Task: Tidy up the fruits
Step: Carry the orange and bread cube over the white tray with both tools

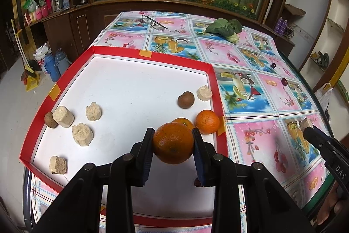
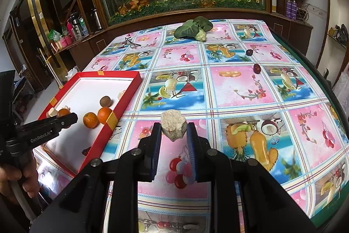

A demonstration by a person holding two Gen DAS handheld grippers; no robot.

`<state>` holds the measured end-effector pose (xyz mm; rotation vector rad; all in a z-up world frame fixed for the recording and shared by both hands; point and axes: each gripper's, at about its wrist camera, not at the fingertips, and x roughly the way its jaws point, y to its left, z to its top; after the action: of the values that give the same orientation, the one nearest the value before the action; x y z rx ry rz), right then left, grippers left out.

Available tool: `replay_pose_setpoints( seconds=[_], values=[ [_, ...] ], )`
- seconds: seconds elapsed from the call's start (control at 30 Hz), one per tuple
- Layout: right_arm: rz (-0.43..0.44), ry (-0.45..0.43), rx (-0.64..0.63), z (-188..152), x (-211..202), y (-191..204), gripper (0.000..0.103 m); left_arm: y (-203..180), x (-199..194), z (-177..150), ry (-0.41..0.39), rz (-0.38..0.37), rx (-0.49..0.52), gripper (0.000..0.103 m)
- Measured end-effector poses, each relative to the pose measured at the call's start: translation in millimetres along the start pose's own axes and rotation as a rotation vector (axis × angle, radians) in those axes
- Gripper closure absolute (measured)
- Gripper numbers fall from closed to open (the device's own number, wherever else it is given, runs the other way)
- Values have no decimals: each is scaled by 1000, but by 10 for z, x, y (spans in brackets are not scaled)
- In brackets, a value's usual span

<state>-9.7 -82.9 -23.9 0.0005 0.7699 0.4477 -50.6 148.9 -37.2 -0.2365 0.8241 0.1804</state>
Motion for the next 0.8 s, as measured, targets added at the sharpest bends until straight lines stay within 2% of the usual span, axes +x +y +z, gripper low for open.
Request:
replay_pose_setpoints(
  seconds=[0.37, 0.6, 0.8],
  values=[
    [-26, -23, 7, -76, -95, -71, 78, 113, -132, 9, -35, 7, -13, 70],
    [-30, -29, 17, -103, -150, -157, 78, 300, -254, 37, -67, 44, -49, 70],
    [4, -28, 6, -101, -116, -82, 78, 572, -366, 68, -99, 92, -116, 70]
  ],
)
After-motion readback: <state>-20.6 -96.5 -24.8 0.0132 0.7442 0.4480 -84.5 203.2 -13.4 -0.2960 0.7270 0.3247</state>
